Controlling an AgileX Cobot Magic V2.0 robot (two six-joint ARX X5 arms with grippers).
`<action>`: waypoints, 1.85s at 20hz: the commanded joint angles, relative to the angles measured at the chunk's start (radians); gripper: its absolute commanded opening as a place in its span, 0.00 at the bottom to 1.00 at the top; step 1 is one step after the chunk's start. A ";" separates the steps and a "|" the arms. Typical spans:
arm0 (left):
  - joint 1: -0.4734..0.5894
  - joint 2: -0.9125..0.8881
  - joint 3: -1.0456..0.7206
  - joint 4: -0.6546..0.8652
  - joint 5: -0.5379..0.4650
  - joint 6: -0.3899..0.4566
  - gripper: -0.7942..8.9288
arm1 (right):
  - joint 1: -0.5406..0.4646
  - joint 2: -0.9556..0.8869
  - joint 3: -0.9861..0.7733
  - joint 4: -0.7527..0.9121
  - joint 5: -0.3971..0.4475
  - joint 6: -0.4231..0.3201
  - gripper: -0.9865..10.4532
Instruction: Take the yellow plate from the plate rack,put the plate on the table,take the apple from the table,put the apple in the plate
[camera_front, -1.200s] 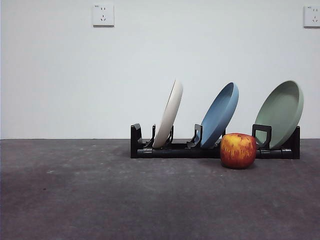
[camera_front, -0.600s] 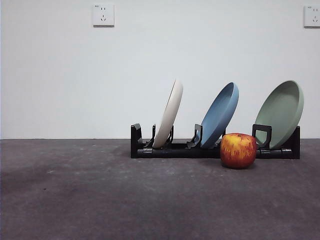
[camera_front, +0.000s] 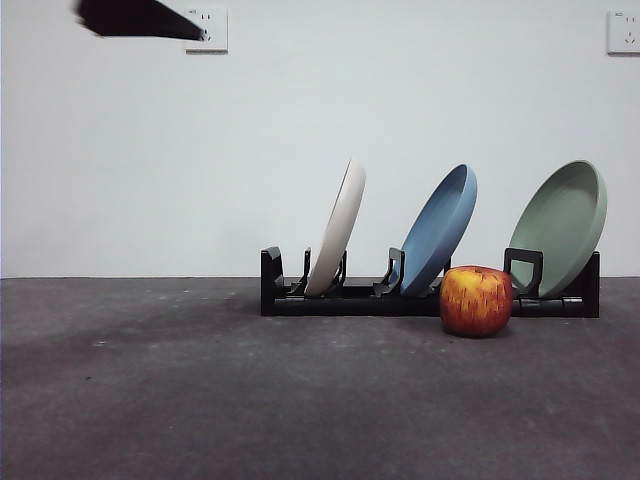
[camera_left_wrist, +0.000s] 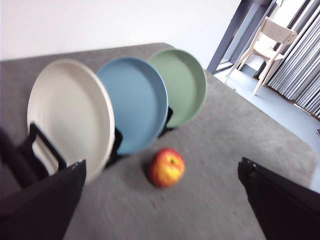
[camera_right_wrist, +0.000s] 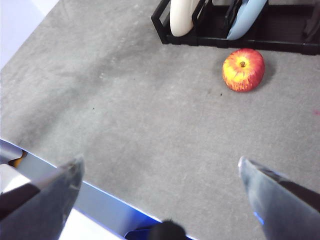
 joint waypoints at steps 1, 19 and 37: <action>-0.035 0.140 0.084 0.045 -0.050 0.013 0.62 | 0.003 0.008 0.001 0.006 0.002 0.006 0.71; -0.138 0.692 0.294 0.366 -0.272 0.032 0.62 | 0.003 0.037 0.001 -0.068 0.002 0.014 0.69; -0.173 0.706 0.297 0.336 -0.236 0.027 0.07 | 0.003 0.037 0.001 -0.071 0.002 0.014 0.69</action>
